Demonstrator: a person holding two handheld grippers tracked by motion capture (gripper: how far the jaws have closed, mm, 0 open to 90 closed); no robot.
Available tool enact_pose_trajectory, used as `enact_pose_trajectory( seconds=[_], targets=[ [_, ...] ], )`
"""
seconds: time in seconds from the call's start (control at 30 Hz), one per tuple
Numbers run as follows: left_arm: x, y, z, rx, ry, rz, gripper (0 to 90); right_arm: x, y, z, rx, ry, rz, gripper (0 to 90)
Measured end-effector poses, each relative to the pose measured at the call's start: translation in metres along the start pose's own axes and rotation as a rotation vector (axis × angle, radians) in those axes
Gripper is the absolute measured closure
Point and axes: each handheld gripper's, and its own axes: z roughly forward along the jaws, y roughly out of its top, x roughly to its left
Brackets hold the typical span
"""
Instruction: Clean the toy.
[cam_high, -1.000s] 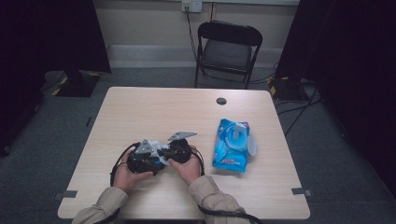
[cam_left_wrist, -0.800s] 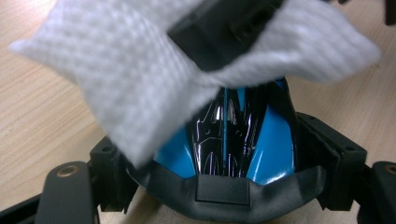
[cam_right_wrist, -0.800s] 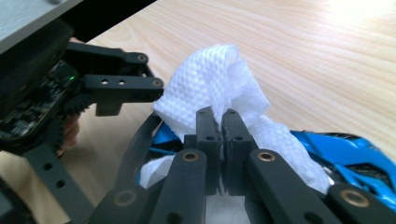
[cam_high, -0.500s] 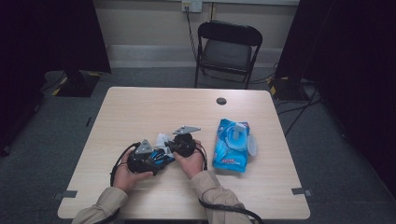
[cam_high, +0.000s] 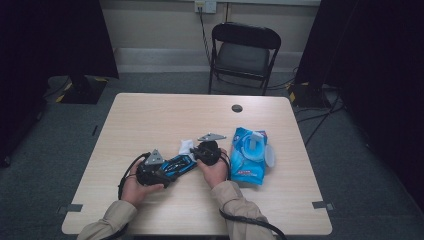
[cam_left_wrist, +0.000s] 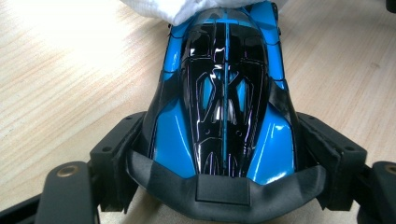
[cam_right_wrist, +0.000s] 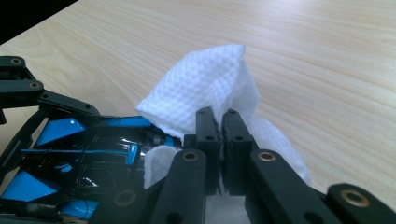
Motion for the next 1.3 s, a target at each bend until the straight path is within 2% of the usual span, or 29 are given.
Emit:
enact_pose_trajectory(
  seconds=[0.43,0.7,1.1,1.3],
  targets=[
    [0.0,0.0,0.0,0.001,0.0,0.0,23.0,-0.007,-0.002,-0.007,0.011,-0.036,0.021,87.6],
    [0.0,0.0,0.0,0.002,0.0,0.0,23.0,-0.011,-0.005,-0.01,0.009,-0.027,0.034,87.5],
    [0.0,0.0,0.0,0.0,0.0,-0.001,23.0,-0.016,-0.009,-0.014,0.019,-0.046,0.02,87.4],
    [0.0,0.0,0.0,0.001,0.0,0.001,23.0,-0.013,-0.01,-0.017,0.029,-0.051,0.012,87.4]
  ],
)
